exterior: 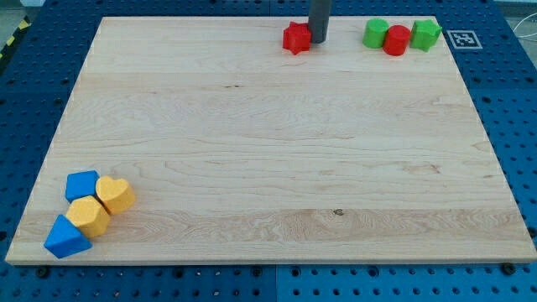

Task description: Move your arm at green circle

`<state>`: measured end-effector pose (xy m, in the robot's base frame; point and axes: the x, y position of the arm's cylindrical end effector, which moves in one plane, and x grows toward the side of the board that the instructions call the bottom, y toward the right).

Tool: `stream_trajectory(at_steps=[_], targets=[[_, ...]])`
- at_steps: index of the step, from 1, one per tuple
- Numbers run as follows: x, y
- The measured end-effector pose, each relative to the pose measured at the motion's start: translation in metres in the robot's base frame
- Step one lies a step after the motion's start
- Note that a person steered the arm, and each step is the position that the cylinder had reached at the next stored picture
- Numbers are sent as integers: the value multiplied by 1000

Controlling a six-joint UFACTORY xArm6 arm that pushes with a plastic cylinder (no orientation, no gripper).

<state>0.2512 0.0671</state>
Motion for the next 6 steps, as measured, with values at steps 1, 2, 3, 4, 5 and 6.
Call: stream_trajectory(at_steps=[1,2,3,4,5,6], targets=[[9,-19],[14,-39],[9,-31],[-52,-30],[-59,-8],[-60,71]])
